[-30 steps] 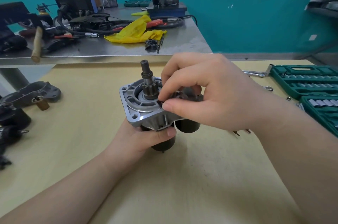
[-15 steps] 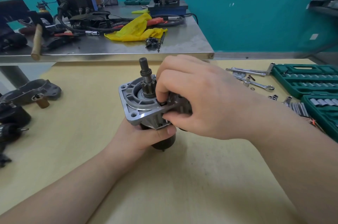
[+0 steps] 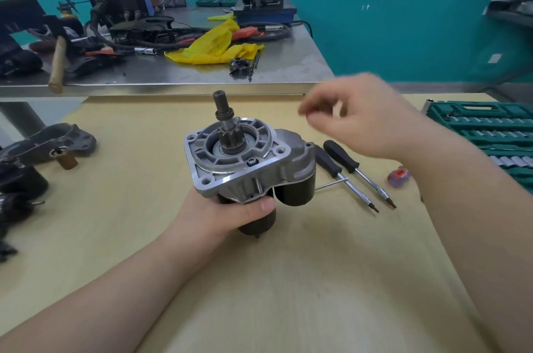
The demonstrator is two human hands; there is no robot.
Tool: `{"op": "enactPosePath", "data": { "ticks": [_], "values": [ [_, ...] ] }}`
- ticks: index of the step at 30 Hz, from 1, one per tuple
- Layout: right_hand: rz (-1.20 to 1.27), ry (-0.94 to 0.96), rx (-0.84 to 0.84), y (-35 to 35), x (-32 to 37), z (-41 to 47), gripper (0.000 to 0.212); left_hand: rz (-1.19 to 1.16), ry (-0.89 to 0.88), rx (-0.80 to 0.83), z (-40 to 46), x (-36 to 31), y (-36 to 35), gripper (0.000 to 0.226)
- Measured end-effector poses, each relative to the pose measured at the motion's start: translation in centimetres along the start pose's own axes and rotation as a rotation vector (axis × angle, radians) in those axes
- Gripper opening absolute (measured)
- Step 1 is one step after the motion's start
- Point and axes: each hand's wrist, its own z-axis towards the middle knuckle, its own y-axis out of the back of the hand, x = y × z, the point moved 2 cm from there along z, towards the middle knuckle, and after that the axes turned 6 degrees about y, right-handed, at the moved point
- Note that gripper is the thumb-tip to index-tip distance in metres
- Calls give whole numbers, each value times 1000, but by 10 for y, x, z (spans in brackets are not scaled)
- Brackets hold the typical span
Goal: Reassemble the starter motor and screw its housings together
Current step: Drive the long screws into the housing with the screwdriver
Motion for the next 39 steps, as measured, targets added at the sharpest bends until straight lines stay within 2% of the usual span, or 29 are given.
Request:
{"op": "enactPosePath", "data": {
  "ticks": [2, 4, 5, 7, 10, 12, 14, 16, 18, 20, 22, 24, 26, 32, 39],
  "values": [
    [-200, -160, 336, -14, -12, -2, 19, -9, -3, -12, 1, 1, 0, 76],
    [-335, -224, 533, -34, -18, -7, 32, -18, -23, -19, 1, 2, 0, 81],
    [-422, -225, 591, -44, -19, -9, 34, -39, -32, -24, 0, 2, 0, 83],
    [-562, -198, 661, -64, -20, -10, 25, -80, -50, -44, -1, 2, 0, 83],
    [-609, -159, 675, -87, -27, -10, 17, -87, -81, -93, -3, 1, -3, 71],
    [-561, -175, 643, -88, -32, -7, 15, -77, -94, -115, -3, -2, -5, 63],
    [-426, -230, 533, -73, -38, -2, 21, -63, -105, -131, -4, -4, -6, 60],
    [-270, -290, 285, -51, -42, 5, 22, -27, -112, -164, -4, -5, -6, 57],
    [-59, -282, -65, -29, -37, 9, 18, 21, -113, -190, -3, -4, -7, 55],
    [339, -176, -330, -15, -16, 7, 13, 52, -110, -205, -2, -4, -8, 54],
    [628, -23, -463, -6, 11, 2, 9, 75, -107, -220, -1, -4, -10, 53],
    [744, 117, -494, -1, 36, -3, 11, 85, -110, -232, -2, -3, -9, 53],
    [853, 183, -440, -2, 54, -8, 14, 87, -103, -233, -2, -3, -8, 56],
    [1034, 158, -269, -12, 71, -17, 14, 117, -102, -209, -1, -8, -10, 59],
    [993, 150, -245, -21, 73, -17, 13, 157, -109, -231, 2, -8, -13, 56]
  ]
}}
